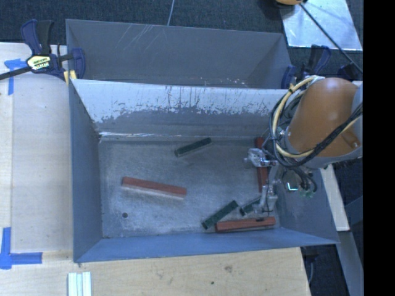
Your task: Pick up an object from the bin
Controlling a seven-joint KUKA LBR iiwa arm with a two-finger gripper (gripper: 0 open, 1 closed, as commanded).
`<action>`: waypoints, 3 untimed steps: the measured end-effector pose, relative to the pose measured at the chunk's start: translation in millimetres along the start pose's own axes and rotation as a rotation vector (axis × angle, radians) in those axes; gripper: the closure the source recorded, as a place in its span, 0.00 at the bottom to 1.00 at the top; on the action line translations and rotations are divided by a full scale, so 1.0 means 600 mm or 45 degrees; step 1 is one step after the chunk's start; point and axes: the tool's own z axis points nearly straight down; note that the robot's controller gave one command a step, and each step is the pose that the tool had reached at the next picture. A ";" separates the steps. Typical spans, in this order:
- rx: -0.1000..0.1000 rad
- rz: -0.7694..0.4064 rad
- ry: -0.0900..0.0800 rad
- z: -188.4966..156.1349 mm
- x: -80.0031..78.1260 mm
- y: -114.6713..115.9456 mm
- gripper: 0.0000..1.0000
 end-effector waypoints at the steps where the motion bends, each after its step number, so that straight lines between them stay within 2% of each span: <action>1: 0.001 -0.004 -0.010 -0.007 -0.003 0.000 0.00; 2: 0.002 -0.173 -0.013 0.084 0.011 0.007 0.00; 3: 0.002 -0.252 -0.009 0.089 0.014 0.007 0.00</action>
Offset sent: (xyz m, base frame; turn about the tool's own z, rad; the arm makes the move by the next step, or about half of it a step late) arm -0.0124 0.0064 -0.0783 -0.1987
